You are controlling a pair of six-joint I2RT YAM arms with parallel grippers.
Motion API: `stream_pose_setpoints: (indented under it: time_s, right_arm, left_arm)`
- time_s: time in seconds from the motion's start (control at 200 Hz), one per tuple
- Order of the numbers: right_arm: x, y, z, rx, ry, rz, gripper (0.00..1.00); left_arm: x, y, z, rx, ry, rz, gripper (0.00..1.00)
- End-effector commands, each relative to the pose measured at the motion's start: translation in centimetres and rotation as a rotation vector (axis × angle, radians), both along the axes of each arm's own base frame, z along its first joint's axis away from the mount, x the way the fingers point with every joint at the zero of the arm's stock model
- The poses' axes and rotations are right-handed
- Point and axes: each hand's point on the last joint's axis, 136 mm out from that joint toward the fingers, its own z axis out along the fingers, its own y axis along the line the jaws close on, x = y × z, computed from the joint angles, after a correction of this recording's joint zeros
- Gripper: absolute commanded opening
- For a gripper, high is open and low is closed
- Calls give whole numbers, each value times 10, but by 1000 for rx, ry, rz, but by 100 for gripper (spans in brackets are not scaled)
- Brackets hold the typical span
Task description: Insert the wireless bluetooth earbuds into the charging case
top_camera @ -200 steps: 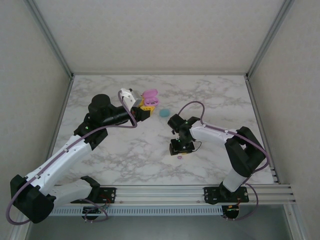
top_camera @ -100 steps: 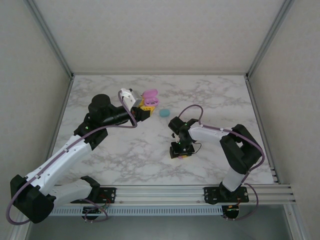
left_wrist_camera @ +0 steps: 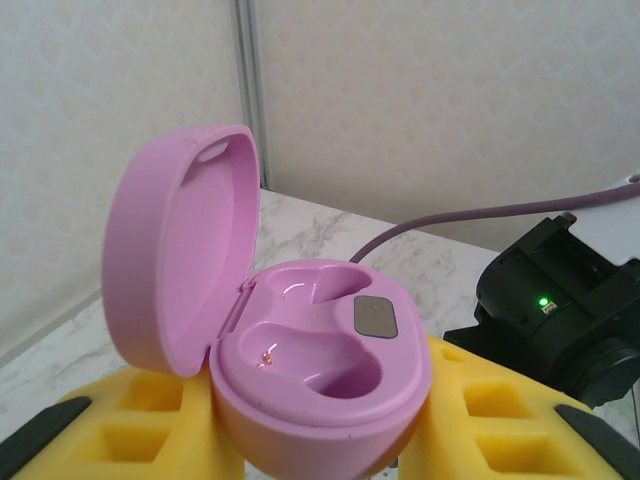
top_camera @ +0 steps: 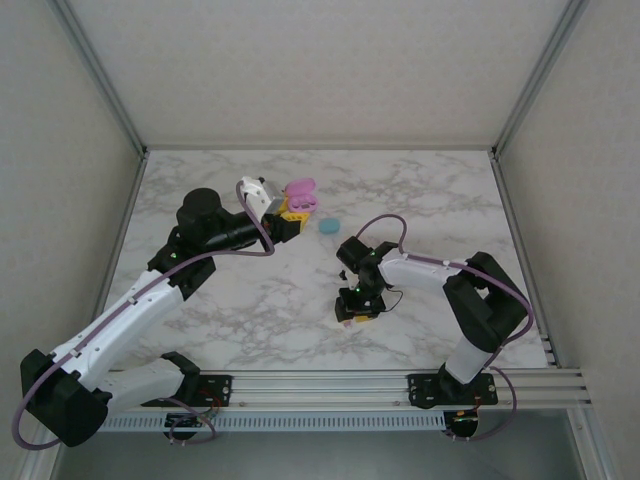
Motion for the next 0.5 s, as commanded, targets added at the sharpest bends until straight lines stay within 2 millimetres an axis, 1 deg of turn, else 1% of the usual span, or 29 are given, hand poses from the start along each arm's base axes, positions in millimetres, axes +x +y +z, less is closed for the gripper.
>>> stream_pose_setpoints:
  time_s: [0.0,0.135,0.22,0.29,0.345,0.496]
  right_arm:
    - [-9,1,7,16,26,-8,43]
    - [-7,4,12,28,14,-6,43]
    - [-5,0,12,-8,9,-20,43]
    - [0,-8,12,-70,-8,-52,42]
    - [3,-11,14,-90,-28,-83,43]
    - [4,-10,23,-104,-47,-180,44]
  left_arm:
    - [-4,-2,6,-14,-12,-11,35]
    - [-3,-1,4,-14,-9,-6,36]
    - [-3,-1,5,-15,-10,-7,36]
    - [-3,-1,5,-11,-10,-5,36]
    - [-3,0,5,-10,-10,-2,36]
    - [-3,-1,3,-7,-9,-3,36]
